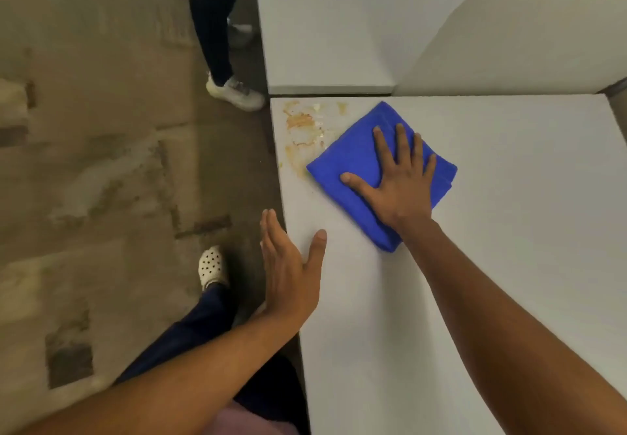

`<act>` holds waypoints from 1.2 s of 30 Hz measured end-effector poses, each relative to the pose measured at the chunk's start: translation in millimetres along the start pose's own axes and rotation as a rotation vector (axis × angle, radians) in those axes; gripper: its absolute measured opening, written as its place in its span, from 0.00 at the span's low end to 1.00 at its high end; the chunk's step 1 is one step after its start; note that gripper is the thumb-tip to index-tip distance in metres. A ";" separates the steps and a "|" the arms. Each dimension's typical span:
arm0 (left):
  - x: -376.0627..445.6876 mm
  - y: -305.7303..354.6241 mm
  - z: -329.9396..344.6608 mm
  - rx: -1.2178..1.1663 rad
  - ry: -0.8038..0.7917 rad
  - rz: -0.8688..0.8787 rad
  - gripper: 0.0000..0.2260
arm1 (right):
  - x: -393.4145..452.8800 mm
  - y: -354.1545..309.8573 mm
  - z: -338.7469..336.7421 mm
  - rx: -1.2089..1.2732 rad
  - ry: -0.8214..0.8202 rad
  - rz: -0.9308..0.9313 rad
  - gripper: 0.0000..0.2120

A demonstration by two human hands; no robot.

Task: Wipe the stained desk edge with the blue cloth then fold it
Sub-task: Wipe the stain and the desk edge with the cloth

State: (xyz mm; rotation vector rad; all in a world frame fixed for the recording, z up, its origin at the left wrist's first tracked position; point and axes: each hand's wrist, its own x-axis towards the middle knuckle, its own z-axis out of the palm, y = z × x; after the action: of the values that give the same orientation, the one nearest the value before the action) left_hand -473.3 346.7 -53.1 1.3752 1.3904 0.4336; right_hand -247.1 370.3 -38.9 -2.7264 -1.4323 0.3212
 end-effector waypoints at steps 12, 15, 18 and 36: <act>6.3 -14.4 10.1 -0.239 0.088 -0.083 0.39 | -67.3 -44.3 24.6 -0.116 -0.033 -0.093 0.55; 5.9 -13.2 10.0 -0.243 0.084 -0.095 0.39 | -32.1 -74.3 26.5 -0.098 0.014 -0.085 0.46; 4.5 -9.2 9.4 -0.200 0.085 -0.111 0.40 | 8.6 -89.6 26.2 -0.073 0.044 -0.097 0.39; 3.7 -10.7 8.9 -0.176 0.079 -0.087 0.46 | 18.5 9.6 -20.2 -0.031 -0.094 -0.409 0.35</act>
State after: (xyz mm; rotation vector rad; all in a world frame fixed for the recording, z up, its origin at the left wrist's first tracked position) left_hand -470.1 343.5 -66.7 1.1610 1.4353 0.5444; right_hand -225.0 381.0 -23.5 -2.3833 -1.9797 0.4087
